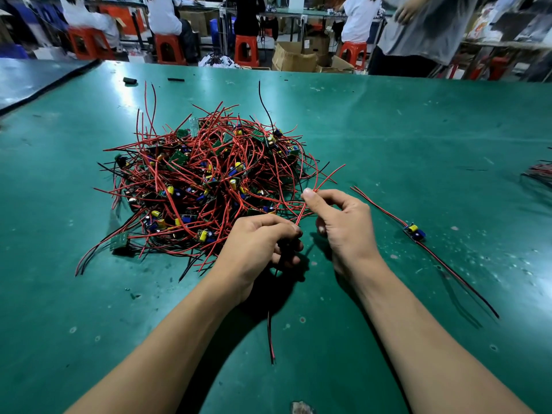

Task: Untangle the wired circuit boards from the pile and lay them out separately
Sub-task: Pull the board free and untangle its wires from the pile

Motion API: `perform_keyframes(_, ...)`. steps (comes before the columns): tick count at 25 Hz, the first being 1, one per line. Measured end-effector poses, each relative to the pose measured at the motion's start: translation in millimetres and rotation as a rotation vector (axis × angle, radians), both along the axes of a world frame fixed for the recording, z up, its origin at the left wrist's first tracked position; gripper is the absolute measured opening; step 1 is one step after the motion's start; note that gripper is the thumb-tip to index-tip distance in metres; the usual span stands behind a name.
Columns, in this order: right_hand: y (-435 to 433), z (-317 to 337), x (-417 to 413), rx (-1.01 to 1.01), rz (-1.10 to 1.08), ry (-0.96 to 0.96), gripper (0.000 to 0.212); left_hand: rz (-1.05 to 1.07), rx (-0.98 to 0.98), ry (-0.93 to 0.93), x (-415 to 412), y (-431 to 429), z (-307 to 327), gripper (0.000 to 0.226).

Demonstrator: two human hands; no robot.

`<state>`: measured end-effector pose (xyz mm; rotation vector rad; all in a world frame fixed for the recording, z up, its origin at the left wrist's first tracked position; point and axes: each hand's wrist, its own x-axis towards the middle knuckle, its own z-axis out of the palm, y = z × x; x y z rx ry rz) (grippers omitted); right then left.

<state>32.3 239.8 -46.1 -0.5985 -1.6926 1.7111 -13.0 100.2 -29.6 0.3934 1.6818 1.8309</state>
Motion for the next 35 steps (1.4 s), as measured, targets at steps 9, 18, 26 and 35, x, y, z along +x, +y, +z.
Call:
perform_keyframes(9,6.1,7.1,0.5,-0.358,-0.046,0.118,0.022,-0.031,-0.032,0.038,-1.9,0.1,0.0,0.019)
perform_keyframes(18,11.4,6.6,3.2,-0.377,-0.018,0.064,0.013,-0.017,-0.037,0.054,-3.4,-2.0,-1.1,0.014)
perform_keyframes(26,13.3,22.4,8.6,-0.733,0.133,0.085,0.029,-0.017,-0.040,0.086,-2.3,-1.8,-3.2,0.013)
perform_keyframes(35,17.1,16.1,8.8,-0.645,0.140,0.128,0.020,-0.006,-0.025,0.065,-5.5,-3.6,-4.5,0.015)
